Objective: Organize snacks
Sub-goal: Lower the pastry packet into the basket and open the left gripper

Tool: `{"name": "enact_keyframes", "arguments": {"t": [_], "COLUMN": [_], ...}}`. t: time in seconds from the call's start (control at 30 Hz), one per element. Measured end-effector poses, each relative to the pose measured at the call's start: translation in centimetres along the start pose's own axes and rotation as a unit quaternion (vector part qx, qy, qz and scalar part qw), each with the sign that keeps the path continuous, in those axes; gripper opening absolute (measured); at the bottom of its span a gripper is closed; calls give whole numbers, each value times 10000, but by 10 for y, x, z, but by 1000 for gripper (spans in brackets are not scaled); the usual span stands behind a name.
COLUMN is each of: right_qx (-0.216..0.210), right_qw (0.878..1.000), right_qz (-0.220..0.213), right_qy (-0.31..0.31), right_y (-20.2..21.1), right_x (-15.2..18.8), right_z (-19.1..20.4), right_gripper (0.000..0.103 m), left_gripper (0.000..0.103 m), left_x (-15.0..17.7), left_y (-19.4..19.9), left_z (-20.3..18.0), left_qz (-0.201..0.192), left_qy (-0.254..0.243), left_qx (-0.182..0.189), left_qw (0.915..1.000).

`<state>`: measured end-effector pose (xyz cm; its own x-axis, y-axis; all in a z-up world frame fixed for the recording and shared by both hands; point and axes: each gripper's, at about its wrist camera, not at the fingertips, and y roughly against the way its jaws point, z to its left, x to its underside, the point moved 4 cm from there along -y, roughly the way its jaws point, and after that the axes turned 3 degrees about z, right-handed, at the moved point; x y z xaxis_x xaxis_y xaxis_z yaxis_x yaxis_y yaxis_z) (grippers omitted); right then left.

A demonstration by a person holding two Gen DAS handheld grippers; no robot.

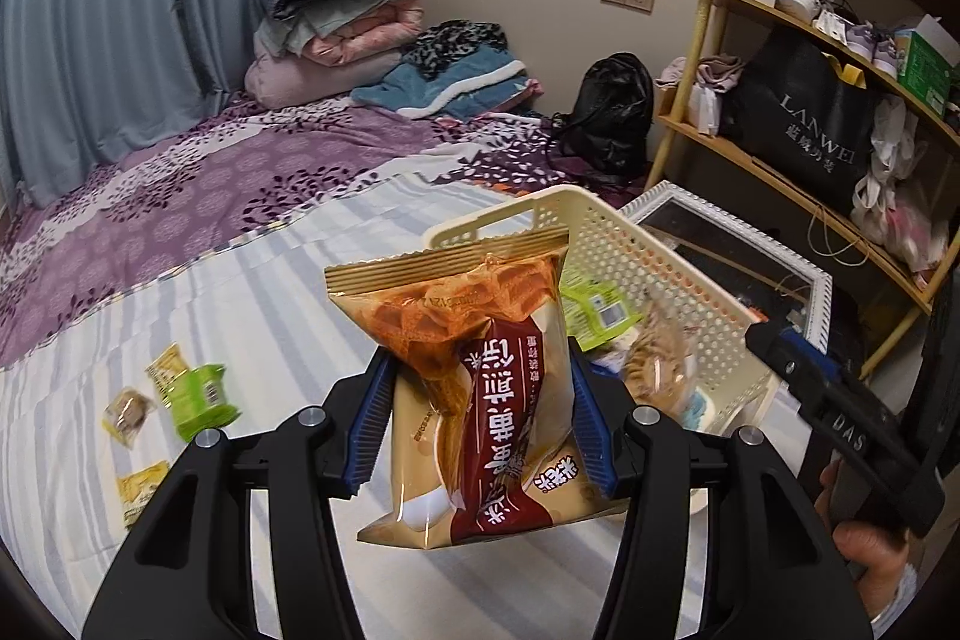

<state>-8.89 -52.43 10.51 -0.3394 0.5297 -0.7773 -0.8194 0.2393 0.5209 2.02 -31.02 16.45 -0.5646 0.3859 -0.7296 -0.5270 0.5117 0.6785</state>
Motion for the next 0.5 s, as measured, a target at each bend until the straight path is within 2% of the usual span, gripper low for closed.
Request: {"name": "enact_keyframes", "arguments": {"t": [0.5], "right_qx": [204], "right_qw": [9996], "right_qz": [-107], "right_qy": [-178], "right_y": [8], "right_x": [-6], "right_z": [-25], "right_gripper": [70], "left_gripper": [55], "left_x": [-28], "left_y": [-47], "left_z": [-52], "left_qz": [163], "left_qy": [-89], "left_qx": [528], "left_qw": [9984]}}
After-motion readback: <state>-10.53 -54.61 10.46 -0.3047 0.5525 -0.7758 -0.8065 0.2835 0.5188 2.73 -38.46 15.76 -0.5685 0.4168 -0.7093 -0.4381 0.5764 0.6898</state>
